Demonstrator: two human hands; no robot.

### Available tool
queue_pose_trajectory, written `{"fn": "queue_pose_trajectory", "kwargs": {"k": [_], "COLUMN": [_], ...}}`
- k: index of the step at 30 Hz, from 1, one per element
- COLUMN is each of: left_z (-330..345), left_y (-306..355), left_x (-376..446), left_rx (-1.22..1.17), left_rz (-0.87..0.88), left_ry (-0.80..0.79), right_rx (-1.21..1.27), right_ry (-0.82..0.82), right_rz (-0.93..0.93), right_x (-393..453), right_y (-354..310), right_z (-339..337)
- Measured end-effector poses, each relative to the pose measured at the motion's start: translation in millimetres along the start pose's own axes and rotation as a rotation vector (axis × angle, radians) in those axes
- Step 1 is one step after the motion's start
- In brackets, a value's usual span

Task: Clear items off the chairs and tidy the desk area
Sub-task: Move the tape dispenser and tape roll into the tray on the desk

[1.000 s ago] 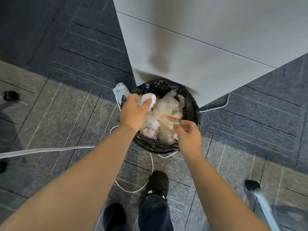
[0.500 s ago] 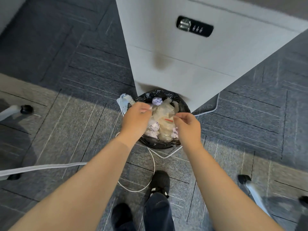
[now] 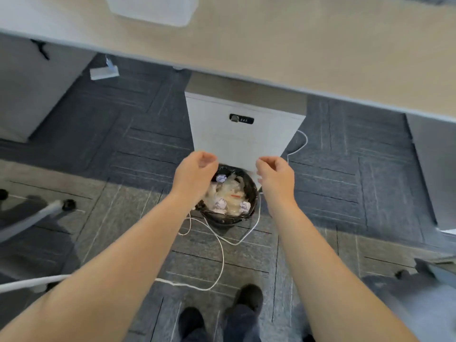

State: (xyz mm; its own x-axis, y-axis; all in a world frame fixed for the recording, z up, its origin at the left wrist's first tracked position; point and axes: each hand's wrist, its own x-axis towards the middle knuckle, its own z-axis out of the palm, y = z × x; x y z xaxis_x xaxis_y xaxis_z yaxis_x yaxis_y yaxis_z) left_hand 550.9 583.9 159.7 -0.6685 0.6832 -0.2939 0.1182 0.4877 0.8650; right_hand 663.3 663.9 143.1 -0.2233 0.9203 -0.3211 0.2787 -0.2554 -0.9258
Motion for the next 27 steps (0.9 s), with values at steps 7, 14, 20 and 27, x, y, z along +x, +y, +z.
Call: {"fn": "queue_pose_trajectory", "kwargs": {"k": [7,14,20,27], "left_z": [19,114,232,355], "left_y": [70,129,148,132], "left_x": [-65,-156,-239,-312], "left_rx": [0.048,0.099,0.148,0.268], "left_rz": [0.129,0.249,0.298,0.337], "left_ry": [-0.095,-0.251,-0.443,-0.769], "right_rx": [0.017,0.033,0.048,0.116], "right_ry": [0.106,0.289,0.553,0.822], "right_rz": [-0.074,-0.083,0.013,0.206], "right_x": [-43,-92,-142,-204], "right_y": [-49,-37,16,105], "right_z": [-83,-240,-386,-502]}}
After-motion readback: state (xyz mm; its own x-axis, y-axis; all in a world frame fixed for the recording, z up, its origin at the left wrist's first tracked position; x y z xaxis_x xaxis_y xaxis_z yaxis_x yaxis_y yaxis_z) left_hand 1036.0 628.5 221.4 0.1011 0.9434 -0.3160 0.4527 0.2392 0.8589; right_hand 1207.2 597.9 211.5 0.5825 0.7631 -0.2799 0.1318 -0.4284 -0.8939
